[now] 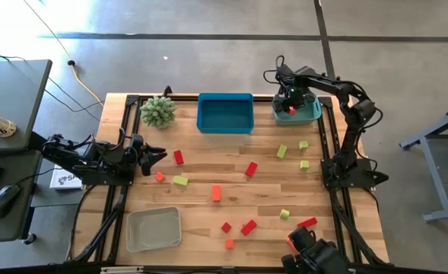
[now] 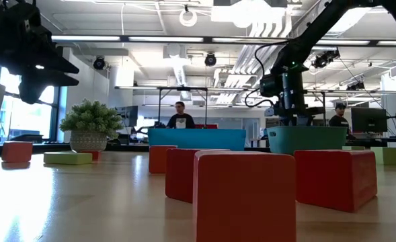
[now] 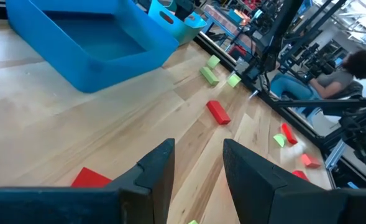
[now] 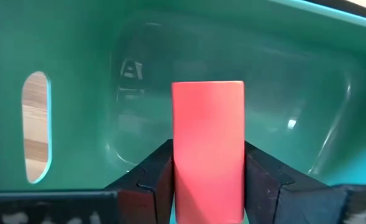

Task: Sort & place blocks by color
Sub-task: Put the orange block into the green bin, then put the green block into the blue bin

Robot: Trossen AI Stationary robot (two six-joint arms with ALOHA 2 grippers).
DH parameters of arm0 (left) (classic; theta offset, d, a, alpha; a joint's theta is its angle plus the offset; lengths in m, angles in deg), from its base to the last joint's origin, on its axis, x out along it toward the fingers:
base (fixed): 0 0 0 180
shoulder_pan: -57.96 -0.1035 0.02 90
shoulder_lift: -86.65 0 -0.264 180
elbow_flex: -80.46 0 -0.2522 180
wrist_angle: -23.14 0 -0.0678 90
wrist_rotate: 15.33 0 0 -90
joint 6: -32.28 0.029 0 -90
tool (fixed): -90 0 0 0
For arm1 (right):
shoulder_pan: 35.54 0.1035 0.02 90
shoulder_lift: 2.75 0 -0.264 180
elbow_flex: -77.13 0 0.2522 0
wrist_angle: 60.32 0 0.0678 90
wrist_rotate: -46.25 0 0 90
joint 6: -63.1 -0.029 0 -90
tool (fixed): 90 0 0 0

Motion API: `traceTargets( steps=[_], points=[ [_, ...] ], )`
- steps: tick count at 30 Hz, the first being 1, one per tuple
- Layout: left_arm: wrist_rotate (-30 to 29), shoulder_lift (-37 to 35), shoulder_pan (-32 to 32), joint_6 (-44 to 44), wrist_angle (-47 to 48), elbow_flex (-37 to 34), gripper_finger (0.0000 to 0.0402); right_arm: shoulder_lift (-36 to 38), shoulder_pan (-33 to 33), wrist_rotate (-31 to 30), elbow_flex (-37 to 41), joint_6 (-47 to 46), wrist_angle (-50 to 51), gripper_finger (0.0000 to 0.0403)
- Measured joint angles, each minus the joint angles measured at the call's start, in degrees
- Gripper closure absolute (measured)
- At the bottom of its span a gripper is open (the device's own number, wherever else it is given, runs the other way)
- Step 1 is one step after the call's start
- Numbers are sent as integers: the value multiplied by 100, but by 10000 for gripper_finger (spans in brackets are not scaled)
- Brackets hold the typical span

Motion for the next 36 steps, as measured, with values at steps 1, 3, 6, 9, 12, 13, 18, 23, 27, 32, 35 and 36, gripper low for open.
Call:
traceTargets(
  steps=[1,3,6,9,12,13,18,23,27,32,35,36],
  points=[
    [-18,0,1,0,1,0,277,0,0,-13,0,0,0,270],
    [-33,0,0,1,2,0,277,0,18,-71,0,1,1,269],
    [-33,0,0,0,8,0,277,0,52,-127,0,35,1,268],
    [-34,0,0,1,7,0,277,0,81,-127,0,105,1,267],
    [-34,0,0,2,10,0,277,2,83,26,0,107,3,267],
    [-34,0,0,2,11,0,277,1,83,105,0,107,1,267],
    [-36,0,1,213,15,0,277,2,76,152,0,244,1,267],
    [-57,0,1,297,15,0,277,2,77,151,0,271,3,245],
    [-208,0,0,472,-15,0,277,4,81,151,0,249,8,206],
    [-451,0,-2,735,-364,0,277,4,81,188,0,138,83,179],
    [-451,0,0,935,-569,0,277,30,81,255,0,61,140,179],
    [-451,0,0,1014,-630,0,277,63,86,254,0,64,156,180]
  ],
)
